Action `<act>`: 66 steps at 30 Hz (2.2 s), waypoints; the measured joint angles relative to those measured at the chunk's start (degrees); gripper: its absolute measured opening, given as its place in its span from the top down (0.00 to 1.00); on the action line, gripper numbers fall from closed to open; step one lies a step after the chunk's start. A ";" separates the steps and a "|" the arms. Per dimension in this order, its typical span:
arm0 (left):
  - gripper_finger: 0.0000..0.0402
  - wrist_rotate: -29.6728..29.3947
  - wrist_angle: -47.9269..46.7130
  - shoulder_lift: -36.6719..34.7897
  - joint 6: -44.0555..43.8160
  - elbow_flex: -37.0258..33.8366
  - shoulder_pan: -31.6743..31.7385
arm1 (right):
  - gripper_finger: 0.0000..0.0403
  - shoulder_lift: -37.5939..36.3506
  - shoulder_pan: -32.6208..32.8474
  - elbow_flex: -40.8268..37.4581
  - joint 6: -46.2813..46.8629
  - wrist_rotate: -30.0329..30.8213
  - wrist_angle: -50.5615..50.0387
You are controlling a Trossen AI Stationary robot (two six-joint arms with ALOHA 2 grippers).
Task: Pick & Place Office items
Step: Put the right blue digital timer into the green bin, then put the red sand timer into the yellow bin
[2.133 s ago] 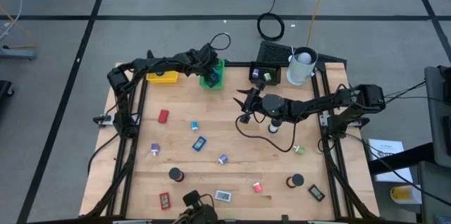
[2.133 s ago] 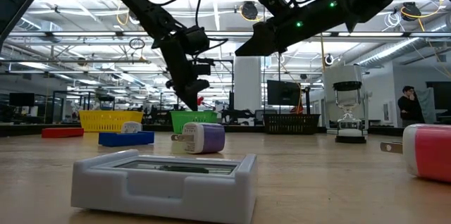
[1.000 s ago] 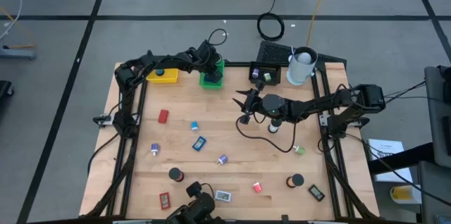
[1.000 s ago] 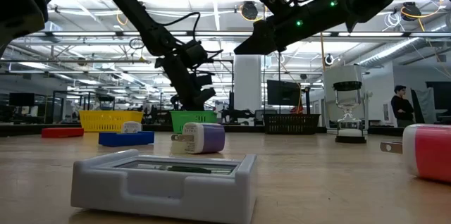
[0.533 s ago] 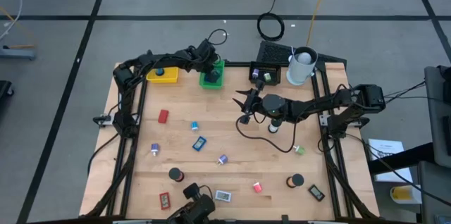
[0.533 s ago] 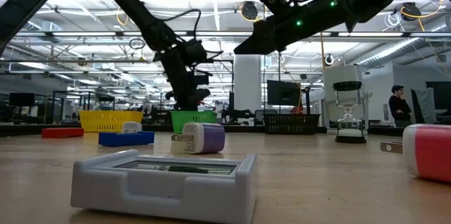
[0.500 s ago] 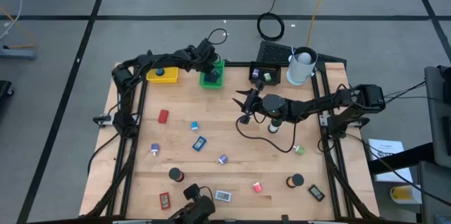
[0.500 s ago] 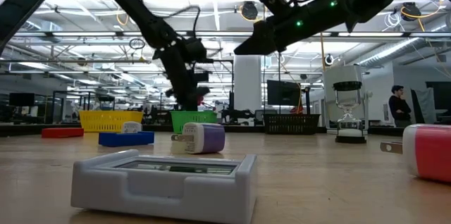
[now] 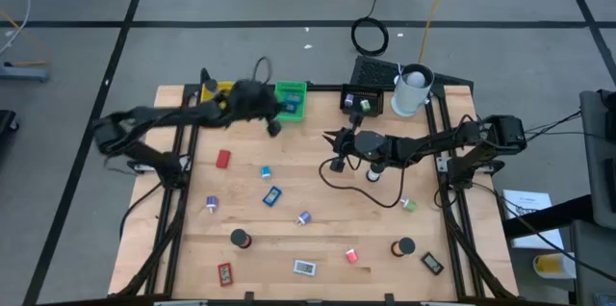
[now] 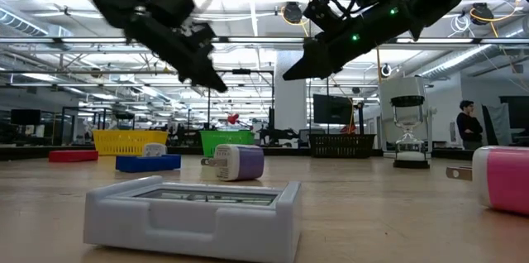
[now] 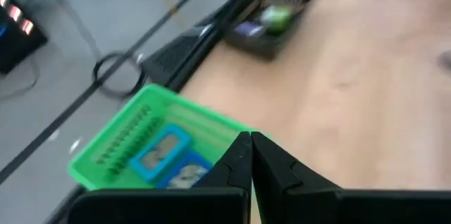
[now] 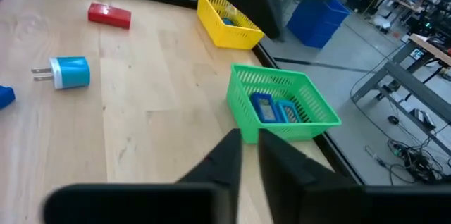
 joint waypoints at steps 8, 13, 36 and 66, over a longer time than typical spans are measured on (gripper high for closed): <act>0.99 0.26 10.12 -17.04 -1.03 -17.62 -8.34 | 0.98 0.00 0.00 0.00 2.27 -0.17 0.00; 0.99 -2.09 12.33 -22.20 -1.80 -23.03 -13.23 | 0.99 0.00 0.00 0.00 3.97 -0.20 -0.20; 0.98 -5.75 27.90 -23.73 -0.01 -32.06 -34.03 | 0.98 -16.73 16.96 0.02 30.65 15.26 -35.87; 0.35 -22.94 -45.44 -12.93 -44.36 7.95 -72.18 | 0.94 -15.90 20.61 -10.90 32.71 19.37 -21.00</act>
